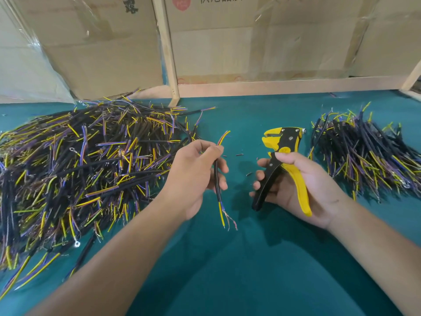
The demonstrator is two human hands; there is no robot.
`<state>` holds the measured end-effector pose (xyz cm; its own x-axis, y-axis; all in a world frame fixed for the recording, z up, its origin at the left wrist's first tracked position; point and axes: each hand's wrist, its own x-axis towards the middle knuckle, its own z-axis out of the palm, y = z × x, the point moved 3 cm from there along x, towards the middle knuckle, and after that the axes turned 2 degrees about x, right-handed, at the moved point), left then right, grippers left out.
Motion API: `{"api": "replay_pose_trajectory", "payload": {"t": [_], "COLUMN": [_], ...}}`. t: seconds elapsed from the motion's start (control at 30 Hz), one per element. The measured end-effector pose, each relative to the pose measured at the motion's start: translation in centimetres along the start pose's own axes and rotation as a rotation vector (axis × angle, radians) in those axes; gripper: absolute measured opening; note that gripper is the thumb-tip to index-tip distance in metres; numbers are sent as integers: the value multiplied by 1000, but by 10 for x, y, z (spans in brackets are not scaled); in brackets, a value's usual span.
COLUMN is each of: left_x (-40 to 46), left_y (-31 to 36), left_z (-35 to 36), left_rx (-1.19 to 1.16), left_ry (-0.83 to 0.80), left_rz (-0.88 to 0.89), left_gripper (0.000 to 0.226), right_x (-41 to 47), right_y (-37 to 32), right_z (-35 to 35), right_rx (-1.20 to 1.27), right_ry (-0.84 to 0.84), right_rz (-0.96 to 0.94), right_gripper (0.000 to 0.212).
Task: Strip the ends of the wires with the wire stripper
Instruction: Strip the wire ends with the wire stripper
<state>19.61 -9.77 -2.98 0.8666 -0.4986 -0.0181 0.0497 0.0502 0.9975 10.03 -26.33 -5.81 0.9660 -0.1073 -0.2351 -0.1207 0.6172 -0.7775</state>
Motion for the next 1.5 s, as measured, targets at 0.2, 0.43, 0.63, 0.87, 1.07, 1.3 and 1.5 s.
{"api": "replay_pose_trajectory", "payload": {"t": [0.2, 0.43, 0.63, 0.87, 1.07, 1.3, 1.5], "left_x": [-3, -3, -5, -8, -2, 1, -4], "left_y": [3, 4, 6, 14, 8, 17, 6], "left_z": [3, 6, 7, 3, -5, -26, -18], "left_rx": [-16, -16, -47, 137, 397, 1352, 1330], "left_ry": [-56, -53, -66, -8, 82, -449, -606], "left_rz": [31, 68, 79, 267, 139, 578, 440], "left_gripper": [9, 18, 20, 19, 6, 36, 34], "right_x": [-3, -4, -6, -3, -3, -5, -5], "right_y": [0, -2, -2, -2, -2, -4, -8], "right_z": [1, -1, -2, -3, -3, -5, -10], "right_rx": [-8, -4, -7, -1, -11, -18, -3], "right_ry": [0, -2, -2, -16, -12, 4, 28], "right_rz": [9, 15, 17, 37, 31, 5, 1], "right_gripper": [37, 37, 36, 37, 35, 36, 36]}}
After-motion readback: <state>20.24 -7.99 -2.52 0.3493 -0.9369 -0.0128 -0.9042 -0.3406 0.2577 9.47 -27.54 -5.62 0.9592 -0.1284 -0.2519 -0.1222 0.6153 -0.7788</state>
